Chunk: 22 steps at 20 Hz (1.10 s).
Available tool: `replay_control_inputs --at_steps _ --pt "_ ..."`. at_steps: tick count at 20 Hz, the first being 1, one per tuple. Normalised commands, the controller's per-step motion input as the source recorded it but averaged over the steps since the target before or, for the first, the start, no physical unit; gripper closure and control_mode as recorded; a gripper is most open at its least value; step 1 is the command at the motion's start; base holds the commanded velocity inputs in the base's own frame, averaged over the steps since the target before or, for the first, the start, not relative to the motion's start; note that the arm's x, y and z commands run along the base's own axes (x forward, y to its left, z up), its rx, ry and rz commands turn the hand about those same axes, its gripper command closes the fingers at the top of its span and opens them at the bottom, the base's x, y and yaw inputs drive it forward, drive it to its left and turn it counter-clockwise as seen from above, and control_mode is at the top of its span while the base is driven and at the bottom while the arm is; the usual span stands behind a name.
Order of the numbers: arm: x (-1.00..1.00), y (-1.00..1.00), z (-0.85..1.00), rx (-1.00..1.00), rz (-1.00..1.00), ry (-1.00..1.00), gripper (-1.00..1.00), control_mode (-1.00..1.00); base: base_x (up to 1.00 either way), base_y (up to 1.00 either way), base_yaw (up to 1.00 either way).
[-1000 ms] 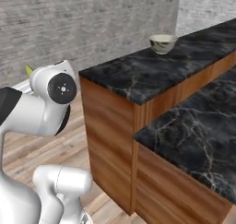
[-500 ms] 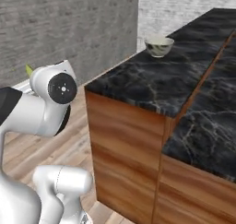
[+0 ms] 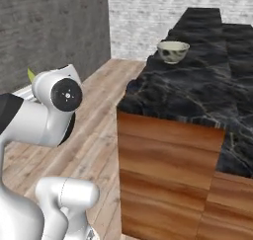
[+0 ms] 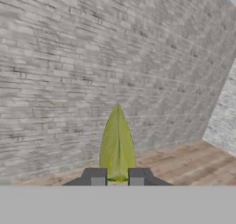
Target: There is a bowl on the dining counter. Grab a lemon wedge from the fridge and place it in the bowl. Then get the liquor bottle and glass cup from the cabinet and place them next to the bowl.
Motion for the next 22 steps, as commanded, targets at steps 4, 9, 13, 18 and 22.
replay_control_inputs --at_steps 4,9,13,18,22 --pt "0.0 0.0 0.0 0.0 0.0 0.0 1.0 1.0 0.64 0.97 -0.44" --pt "0.0 0.0 0.0 0.0 0.0 0.0 1.0 1.0 0.69 0.91 -0.47" --pt "0.0 0.0 0.0 0.0 0.0 0.0 1.0 1.0 0.72 0.86 -0.51" --pt "0.0 0.0 0.0 0.0 0.0 0.0 1.0 1.0 0.67 0.8 -0.55" --pt "0.0 0.0 0.0 0.0 0.0 0.0 1.0 1.0 0.56 0.71 -0.61"
